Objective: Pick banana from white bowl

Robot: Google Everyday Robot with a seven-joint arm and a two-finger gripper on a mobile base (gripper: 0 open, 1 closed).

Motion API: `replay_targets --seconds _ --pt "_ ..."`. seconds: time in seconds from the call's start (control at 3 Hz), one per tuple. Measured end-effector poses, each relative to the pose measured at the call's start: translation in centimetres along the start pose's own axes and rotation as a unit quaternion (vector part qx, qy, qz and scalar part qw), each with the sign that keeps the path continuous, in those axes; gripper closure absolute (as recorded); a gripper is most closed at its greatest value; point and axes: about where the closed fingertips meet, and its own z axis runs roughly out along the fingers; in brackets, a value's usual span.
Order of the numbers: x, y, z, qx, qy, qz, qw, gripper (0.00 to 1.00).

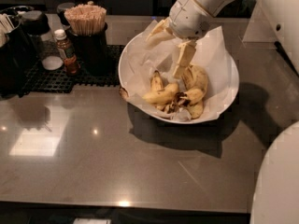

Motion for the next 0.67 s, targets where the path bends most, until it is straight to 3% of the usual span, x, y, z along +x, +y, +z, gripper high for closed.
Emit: replay_targets --seconds 0.67 --pt "0.00 -0.12 0.86 -0.013 -0.008 -0.009 0.9998 0.25"
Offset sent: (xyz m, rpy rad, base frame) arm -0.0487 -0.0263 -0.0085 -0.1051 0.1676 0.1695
